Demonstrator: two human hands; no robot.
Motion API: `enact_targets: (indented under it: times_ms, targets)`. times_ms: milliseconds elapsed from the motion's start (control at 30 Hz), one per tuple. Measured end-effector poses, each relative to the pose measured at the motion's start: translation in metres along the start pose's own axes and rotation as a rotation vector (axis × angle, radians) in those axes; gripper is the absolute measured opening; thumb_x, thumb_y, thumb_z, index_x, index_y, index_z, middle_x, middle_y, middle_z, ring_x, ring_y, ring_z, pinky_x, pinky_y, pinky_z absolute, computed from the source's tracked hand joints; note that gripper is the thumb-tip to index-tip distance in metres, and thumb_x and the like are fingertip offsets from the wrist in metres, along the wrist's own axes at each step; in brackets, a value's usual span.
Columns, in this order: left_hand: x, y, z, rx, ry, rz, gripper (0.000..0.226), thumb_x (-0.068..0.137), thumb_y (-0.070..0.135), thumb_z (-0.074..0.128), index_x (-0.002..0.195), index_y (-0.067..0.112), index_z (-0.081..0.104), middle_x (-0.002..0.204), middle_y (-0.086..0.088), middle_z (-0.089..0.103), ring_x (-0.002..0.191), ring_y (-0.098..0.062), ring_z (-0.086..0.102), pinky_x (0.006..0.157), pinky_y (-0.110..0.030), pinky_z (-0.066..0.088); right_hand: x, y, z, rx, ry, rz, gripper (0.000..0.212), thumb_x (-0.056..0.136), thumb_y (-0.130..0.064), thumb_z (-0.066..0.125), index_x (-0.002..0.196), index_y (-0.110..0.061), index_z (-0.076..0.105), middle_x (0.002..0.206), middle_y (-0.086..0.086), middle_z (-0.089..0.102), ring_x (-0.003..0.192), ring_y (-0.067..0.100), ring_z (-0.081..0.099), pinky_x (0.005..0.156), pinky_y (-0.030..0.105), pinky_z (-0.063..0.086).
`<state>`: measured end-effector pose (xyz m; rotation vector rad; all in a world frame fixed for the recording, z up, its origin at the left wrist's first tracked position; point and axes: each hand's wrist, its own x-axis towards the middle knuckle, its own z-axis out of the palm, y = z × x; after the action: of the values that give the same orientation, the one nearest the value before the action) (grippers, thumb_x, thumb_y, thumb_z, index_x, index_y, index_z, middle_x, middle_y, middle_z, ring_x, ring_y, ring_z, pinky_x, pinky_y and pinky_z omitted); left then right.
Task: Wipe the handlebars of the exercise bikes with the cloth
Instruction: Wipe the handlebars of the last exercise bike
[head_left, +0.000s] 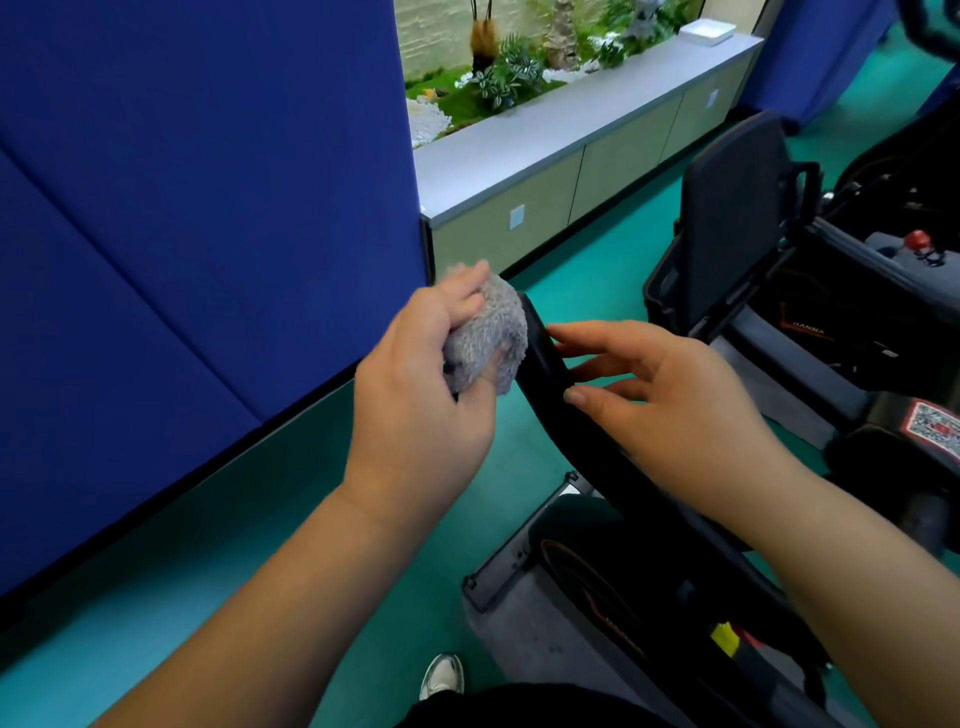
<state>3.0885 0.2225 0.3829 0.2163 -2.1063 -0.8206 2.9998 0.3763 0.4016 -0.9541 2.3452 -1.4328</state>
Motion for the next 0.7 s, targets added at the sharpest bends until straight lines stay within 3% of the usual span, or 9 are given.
enact_targets:
  times_ms: [133,267,433,567,700]
  targets:
    - [-0.030,-0.002,0.007,0.066,0.044,-0.072,0.028,0.084,0.014,0.069,0.108,0.003,0.057,0.119,-0.006,0.062,0.112,-0.016,0.057,0.097,-0.021,0.045,-0.006,0.004,-0.003,-0.008,-0.025,-0.007,0.050,0.083,-0.001,0.067,0.116,-0.038,0.064,0.107,-0.018,0.064,0.093,-0.001,0.062,0.083,0.019,0.053]
    - [-0.042,0.008,0.021,0.001,0.079,-0.158,0.032,0.084,0.026,0.069,0.109,0.016,0.052,0.121,0.003,0.058,0.114,-0.013,0.057,0.097,-0.023,0.045,-0.007,0.004,-0.007,-0.010,-0.072,-0.021,0.052,0.084,0.000,0.065,0.118,-0.040,0.062,0.110,-0.018,0.062,0.094,-0.002,0.062,0.083,0.017,0.053]
    - [-0.057,0.017,0.037,0.001,0.252,-0.227,0.030,0.077,0.006,0.076,0.105,0.005,0.065,0.112,0.000,0.065,0.106,-0.012,0.063,0.092,-0.034,0.052,-0.005,0.009,-0.009,-0.005,-0.095,-0.041,0.054,0.083,0.003,0.065,0.120,-0.037,0.062,0.108,-0.017,0.063,0.094,0.000,0.063,0.084,0.022,0.055]
    - [-0.093,0.035,0.050,-0.006,0.184,-0.176,0.039,0.071,-0.006,0.072,0.109,0.002,0.068,0.118,-0.011,0.065,0.112,-0.015,0.062,0.096,-0.036,0.050,-0.007,0.015,-0.014,-0.030,-0.136,-0.055,0.055,0.084,0.004,0.063,0.122,-0.035,0.060,0.111,-0.015,0.063,0.098,-0.001,0.062,0.086,0.021,0.054]
    - [-0.070,0.027,0.039,0.071,0.201,-0.119,0.042,0.073,-0.010,0.070,0.113,0.002,0.068,0.116,-0.010,0.065,0.110,-0.014,0.060,0.099,-0.032,0.048,-0.011,0.018,-0.018,-0.043,-0.141,-0.044,0.053,0.087,0.006,0.058,0.114,-0.040,0.061,0.108,-0.015,0.065,0.095,0.002,0.064,0.090,0.021,0.052]
